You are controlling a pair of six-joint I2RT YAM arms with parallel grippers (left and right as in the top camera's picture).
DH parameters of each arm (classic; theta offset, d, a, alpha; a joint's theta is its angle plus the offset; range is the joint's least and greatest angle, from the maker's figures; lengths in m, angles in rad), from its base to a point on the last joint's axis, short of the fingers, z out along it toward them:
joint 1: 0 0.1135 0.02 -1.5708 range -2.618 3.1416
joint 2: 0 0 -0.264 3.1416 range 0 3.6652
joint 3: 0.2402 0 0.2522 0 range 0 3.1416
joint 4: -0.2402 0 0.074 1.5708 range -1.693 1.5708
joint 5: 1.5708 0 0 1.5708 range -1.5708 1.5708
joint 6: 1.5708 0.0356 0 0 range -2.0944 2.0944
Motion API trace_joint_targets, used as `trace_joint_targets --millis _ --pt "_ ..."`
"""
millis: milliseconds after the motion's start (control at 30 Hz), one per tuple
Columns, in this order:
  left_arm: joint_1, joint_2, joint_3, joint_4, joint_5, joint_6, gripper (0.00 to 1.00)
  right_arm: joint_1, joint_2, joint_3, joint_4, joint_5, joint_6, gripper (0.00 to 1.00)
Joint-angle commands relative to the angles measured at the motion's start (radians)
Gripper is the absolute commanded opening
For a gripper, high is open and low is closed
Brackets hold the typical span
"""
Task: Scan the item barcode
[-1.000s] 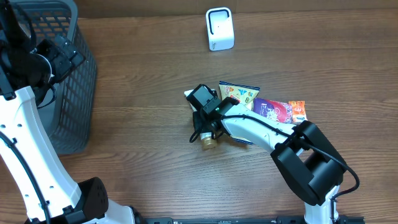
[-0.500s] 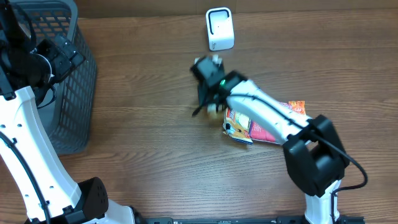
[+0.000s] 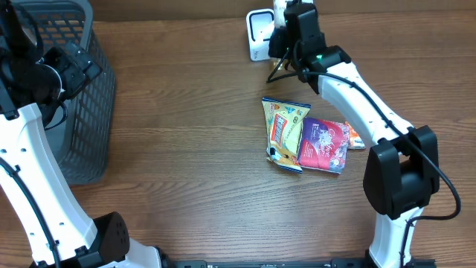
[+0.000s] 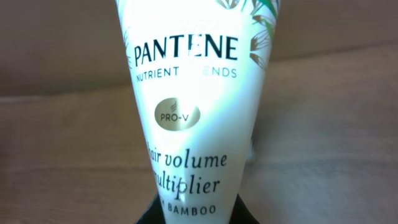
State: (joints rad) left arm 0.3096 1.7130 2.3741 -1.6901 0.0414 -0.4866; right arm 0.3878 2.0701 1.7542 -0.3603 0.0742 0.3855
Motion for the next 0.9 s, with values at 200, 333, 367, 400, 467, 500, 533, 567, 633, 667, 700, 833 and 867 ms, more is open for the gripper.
trace_joint_targets --millis 200,333,367,400,467,500,533,567,633,667,700,833,867 --pt "0.004 -0.006 0.001 0.001 0.004 0.019 1.0 0.032 0.085 0.037 0.185 -0.062 0.042 0.04" --pt "0.004 -0.006 0.001 0.001 0.004 0.019 1.0 0.032 0.121 0.038 0.223 -0.039 0.06 0.04" --pt "0.004 -0.006 0.001 0.001 0.004 0.019 1.0 0.032 0.13 0.038 0.228 -0.038 0.06 0.04" --pt "0.004 -0.006 0.001 0.001 0.003 0.019 1.0 0.031 0.132 0.038 0.229 -0.037 0.059 0.04" --pt "0.004 -0.006 0.001 0.001 0.003 0.019 1.0 0.027 0.14 0.038 0.227 -0.015 0.06 0.04" --pt "0.004 -0.006 0.001 0.001 0.003 0.019 1.0 0.027 0.142 0.038 0.227 -0.011 0.059 0.04" --pt "0.004 -0.006 0.001 0.001 0.004 0.019 1.0 0.026 0.142 0.038 0.227 -0.011 0.059 0.04" --pt "0.004 -0.006 0.001 0.001 0.004 0.019 1.0 0.025 0.14 0.04 0.227 -0.012 0.059 0.04" --pt "0.004 -0.006 0.001 0.001 0.003 0.019 1.0 0.022 0.137 0.052 0.223 -0.012 0.059 0.04" --pt "0.004 -0.006 0.001 0.001 0.003 0.019 1.0 0.018 0.133 0.063 0.215 -0.011 0.06 0.04" --pt "0.004 -0.006 0.001 0.001 0.004 0.019 1.0 0.013 0.129 0.077 0.204 -0.011 0.059 0.04" --pt "0.004 -0.006 0.001 0.001 0.003 0.019 1.0 -0.025 0.101 0.16 0.111 0.0 0.06 0.04" --pt "0.004 -0.006 0.001 0.001 0.004 0.019 1.0 -0.039 0.093 0.185 0.081 0.003 0.06 0.04"
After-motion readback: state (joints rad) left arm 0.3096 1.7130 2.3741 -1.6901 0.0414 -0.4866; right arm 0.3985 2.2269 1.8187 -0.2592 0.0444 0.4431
